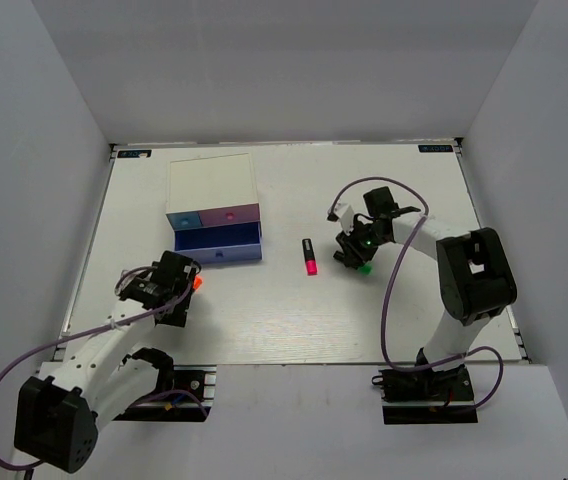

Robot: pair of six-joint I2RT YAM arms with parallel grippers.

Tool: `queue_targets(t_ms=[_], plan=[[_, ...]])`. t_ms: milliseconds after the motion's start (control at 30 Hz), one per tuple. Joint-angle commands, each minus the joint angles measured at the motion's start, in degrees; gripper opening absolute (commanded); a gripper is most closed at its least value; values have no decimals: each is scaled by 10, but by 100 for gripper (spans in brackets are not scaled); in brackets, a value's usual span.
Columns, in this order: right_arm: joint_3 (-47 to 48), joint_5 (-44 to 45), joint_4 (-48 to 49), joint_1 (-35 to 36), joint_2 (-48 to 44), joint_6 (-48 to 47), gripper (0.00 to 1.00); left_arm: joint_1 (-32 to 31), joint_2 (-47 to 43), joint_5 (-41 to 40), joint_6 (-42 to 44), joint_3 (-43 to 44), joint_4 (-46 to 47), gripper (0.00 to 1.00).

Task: Sort the stationery into containers
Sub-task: Grab a piece of stationery with the right arm, then place the stationery into the container

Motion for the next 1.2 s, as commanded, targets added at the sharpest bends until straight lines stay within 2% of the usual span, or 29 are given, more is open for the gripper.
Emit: queue_targets(t_ms=[0,200,267,400,533,800,900,1033,1167], plan=[[9,-94,-42,5,-52,-49,6,3,11,7,-86,17,-60,98],[46,-225,-37,17,-119,-158,8,3,55,7,-126,17,-65,91],[67,-249,-28,28,-123,-191,8,3,73,7,-142,17,-54,91],[144,-309,-4,58,-112,-201,8,8,115,12,-167,23,-13,89],[200,-343,-19,89,-83,-230,8,15,155,0,-179,50,-6,89],[263,-371,-84,156,-38,-330,8,33,148,-22,-189,67,-1,89],[262,-350,-46,183,-22,-316,8,45,136,-22,-194,54,-7,89],[255,-305,82,217,-6,-250,9,51,136,-17,-205,35,4,89],[278,-280,113,238,20,-221,9,69,156,-17,-205,35,23,87]])
